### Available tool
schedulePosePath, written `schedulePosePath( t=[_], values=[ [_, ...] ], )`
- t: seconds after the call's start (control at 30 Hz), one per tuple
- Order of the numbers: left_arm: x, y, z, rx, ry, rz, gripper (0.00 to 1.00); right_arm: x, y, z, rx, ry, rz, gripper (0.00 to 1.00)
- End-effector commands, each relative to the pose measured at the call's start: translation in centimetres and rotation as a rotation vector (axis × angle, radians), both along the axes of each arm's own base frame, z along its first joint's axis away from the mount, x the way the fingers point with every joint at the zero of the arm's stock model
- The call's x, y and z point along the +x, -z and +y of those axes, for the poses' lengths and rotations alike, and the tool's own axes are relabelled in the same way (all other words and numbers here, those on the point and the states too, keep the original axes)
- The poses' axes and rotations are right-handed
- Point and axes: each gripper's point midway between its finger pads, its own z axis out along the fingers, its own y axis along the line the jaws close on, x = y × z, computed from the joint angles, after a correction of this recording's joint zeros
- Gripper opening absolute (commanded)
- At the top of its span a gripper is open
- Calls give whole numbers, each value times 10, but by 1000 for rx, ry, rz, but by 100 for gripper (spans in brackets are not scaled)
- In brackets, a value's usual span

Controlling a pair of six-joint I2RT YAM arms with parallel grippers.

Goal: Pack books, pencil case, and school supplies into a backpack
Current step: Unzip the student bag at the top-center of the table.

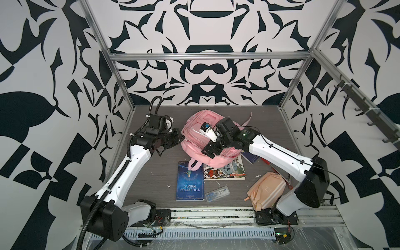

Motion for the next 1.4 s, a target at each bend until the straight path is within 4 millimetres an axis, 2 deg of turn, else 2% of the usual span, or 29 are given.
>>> schedulePosePath(
  t=[0.0,0.13,0.23,0.3,0.37,0.43,0.47,0.6,0.77,0.87,1.0,1.17,1.2,1.37],
  values=[
    [-10,-44,-12,-80,41,-64,0,-4,-30,19,79,-55,-7,92],
    [-13,-63,-23,-99,80,-87,0,-7,-31,30,91,-96,6,90],
    [-14,-76,-30,-113,103,-114,0,-5,-24,32,65,-101,-3,82],
    [-15,-86,-33,-127,117,-135,0,-2,-23,31,50,-101,-14,63],
    [-16,-95,-33,-135,120,-166,0,2,-27,29,32,-96,-42,30],
    [-18,-98,-30,-123,122,-181,0,9,-32,23,1,-76,-91,2],
    [-19,-95,-28,-106,118,-182,0,13,-38,17,-16,-60,-130,0],
    [-11,-79,-13,-21,74,-189,0,23,-71,-2,-14,1,-280,0],
    [17,-67,20,-5,-46,-217,0,23,-107,-23,-3,30,-327,0],
    [35,-64,35,-22,-106,-236,0,17,-115,-30,-12,25,-324,0],
    [53,-57,47,-15,-147,-247,0,6,-117,-38,-36,-2,-312,0],
    [77,-41,65,-32,-211,-250,0,-6,-133,-50,-20,-1,-333,0],
    [86,-25,68,-26,-219,-220,0,-7,-136,-51,-18,0,-336,0],
    [112,9,76,-31,-233,-177,0,-5,-144,-54,-7,15,-347,0]
  ],
)
